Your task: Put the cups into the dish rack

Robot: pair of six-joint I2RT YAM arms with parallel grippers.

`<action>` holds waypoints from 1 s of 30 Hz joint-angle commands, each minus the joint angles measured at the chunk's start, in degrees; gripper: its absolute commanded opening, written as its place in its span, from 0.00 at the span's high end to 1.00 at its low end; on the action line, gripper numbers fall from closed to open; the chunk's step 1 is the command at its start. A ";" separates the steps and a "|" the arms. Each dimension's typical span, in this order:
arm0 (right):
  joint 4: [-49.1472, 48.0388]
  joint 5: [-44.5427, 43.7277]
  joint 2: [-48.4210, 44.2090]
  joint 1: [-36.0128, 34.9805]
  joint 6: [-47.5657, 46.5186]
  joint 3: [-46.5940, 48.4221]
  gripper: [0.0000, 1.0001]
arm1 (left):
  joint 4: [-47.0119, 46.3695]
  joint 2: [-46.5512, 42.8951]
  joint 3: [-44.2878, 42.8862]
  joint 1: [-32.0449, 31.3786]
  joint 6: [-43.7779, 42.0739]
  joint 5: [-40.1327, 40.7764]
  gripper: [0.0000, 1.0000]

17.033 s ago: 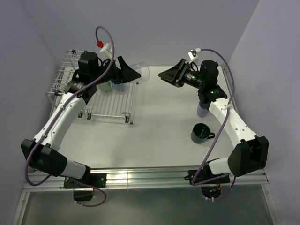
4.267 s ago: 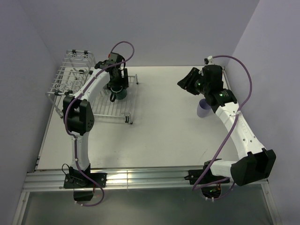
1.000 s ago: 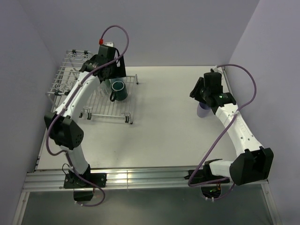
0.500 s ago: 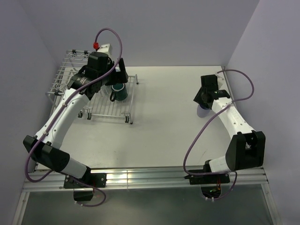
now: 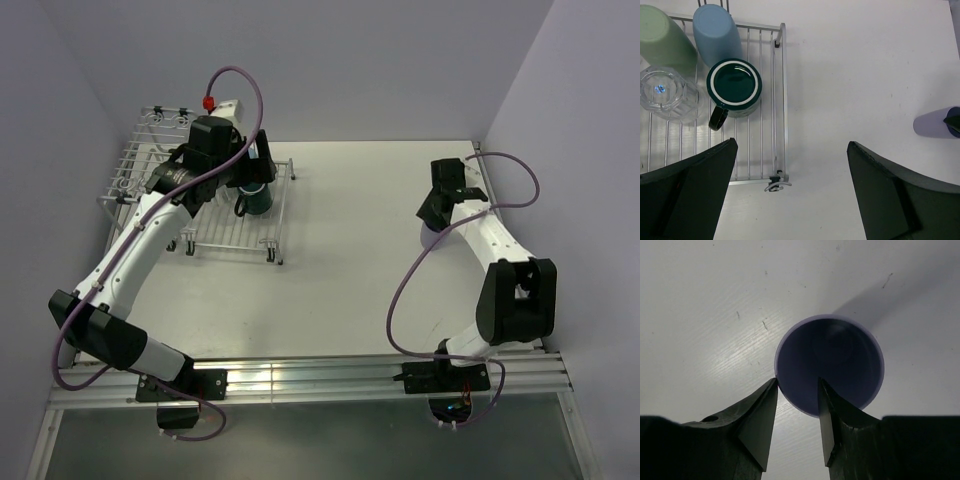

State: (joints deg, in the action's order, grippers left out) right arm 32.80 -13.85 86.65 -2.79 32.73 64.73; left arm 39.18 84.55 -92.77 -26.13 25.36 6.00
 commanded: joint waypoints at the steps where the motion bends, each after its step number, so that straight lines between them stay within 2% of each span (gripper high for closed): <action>1: -1.59 0.31 1.94 1.29 -0.03 2.42 0.55 | -2.97 -2.11 0.31 -0.50 0.65 -0.81 0.01; 14: -2.83 1.98 4.22 1.38 -0.56 2.33 0.58 | -2.88 -1.67 0.31 -0.68 0.65 -0.64 0.01; 24: -4.41 4.79 5.98 1.29 -1.18 0.84 0.69 | -3.49 -2.37 2.59 -0.85 1.09 -0.73 0.01; 27: -4.58 6.37 6.07 1.29 -1.62 0.57 0.80 | -3.93 -2.64 3.21 -0.94 1.18 -1.25 0.01; 28: -4.50 6.90 5.81 1.21 -1.97 0.66 0.93 | -4.20 -2.64 3.30 -0.94 1.26 -1.43 0.01; 29: -4.41 7.69 5.03 1.03 -2.14 0.84 1.00 | -4.46 -2.73 3.65 -0.85 1.27 -2.21 0.01; 30: -4.15 9.09 4.32 0.59 -2.32 1.01 1.00 | -4.81 -2.99 3.91 -0.85 1.27 -3.26 0.01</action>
State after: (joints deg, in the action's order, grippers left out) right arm 29.67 -8.64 92.03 -1.74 30.72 65.67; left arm 37.30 84.33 -89.38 -26.72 26.22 5.30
